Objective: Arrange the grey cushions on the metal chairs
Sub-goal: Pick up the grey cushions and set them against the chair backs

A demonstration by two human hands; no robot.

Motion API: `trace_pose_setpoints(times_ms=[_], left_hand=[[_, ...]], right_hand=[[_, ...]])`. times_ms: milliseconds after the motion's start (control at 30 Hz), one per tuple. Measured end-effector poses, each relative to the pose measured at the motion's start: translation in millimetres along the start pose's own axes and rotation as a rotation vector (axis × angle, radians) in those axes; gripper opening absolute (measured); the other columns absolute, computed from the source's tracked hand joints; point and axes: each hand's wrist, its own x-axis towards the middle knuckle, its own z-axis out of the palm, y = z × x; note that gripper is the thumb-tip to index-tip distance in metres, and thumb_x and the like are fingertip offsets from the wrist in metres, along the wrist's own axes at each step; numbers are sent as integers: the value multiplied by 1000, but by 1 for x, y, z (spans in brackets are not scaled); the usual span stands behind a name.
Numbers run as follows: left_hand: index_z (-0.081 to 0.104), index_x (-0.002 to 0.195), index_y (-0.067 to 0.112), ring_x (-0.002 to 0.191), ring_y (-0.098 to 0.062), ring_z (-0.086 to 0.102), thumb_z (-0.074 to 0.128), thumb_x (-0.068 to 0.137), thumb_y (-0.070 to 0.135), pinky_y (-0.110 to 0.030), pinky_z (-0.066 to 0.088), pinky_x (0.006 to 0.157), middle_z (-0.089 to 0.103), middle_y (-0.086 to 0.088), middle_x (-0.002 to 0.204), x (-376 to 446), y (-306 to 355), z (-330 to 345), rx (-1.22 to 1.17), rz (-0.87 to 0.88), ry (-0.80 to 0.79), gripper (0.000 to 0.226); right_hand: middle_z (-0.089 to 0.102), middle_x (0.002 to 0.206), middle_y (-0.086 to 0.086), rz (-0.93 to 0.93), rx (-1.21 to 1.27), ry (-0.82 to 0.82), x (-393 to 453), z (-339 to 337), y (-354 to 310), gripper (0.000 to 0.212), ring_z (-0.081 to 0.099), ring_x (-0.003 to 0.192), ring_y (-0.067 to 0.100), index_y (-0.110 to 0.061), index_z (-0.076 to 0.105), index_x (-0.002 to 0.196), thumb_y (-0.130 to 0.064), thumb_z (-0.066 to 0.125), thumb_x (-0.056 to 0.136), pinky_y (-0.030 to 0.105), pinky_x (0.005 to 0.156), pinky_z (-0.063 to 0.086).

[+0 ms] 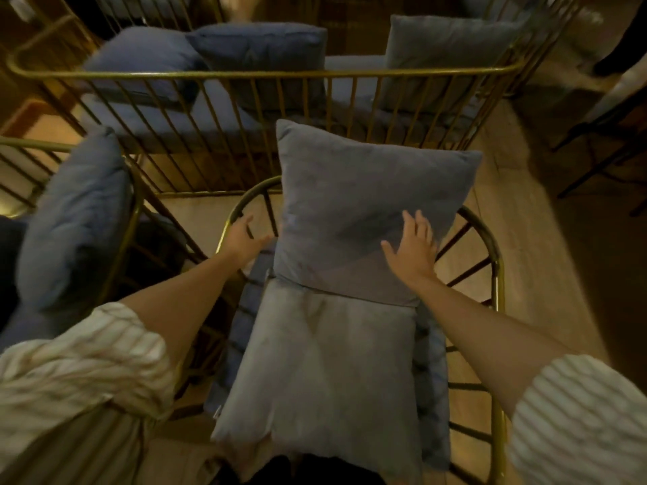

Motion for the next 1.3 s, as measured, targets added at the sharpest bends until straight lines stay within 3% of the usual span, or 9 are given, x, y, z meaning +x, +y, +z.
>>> trace_pose_setpoints(times_ms=[233,300,433,600,700,967,1300], left_hand=[[27,153,13,141,-32,37,70,89,28,-42,36,111,35,-13,156,-49,-73,-97,251,73,-23,78],[30,152,11,143,-31,34,70,88,34,-45,34,116,35,-13,156,-60,-101,-136,363,137,-31,79],[41,144,11,134,-32,45,70,87,40,-46,39,110,47,-12,145,-82,-162,-213,432,201,-14,71],[28,152,15,144,-32,30,63,90,46,-46,29,116,30,-12,158,-115,-247,-291,497,118,39,79],[33,150,17,142,-32,33,66,88,45,-51,28,116,35,-11,155,-129,-297,-333,474,102,95,76],[44,141,21,131,-27,46,71,84,46,-55,37,110,48,-7,143,-150,-395,-399,408,-18,182,67],[38,146,17,136,-26,44,66,89,43,-54,33,114,47,-8,146,-98,-455,-431,354,-125,131,69]], right_hand=[[5,170,8,-177,-148,-252,-46,12,-115,76,10,156,32,-16,17,160,-36,60,99,58,122,19],[7,170,9,-208,-174,-280,-64,22,-157,76,11,155,32,-15,17,160,-38,59,100,57,122,20],[14,169,10,-281,-185,-299,-107,56,-242,76,16,155,33,-13,21,158,-41,59,98,54,122,22],[16,169,8,-315,-159,-320,-166,116,-340,78,19,154,32,-13,23,158,-45,60,96,54,120,23],[22,167,10,-338,-129,-330,-200,153,-388,78,25,152,33,-11,26,157,-47,60,96,53,120,27],[31,162,12,-397,-30,-410,-255,224,-470,74,29,149,35,-12,31,153,-45,63,95,55,118,30],[31,162,12,-364,-89,-377,-208,274,-550,75,27,150,33,-11,29,155,-48,58,97,54,120,28]])
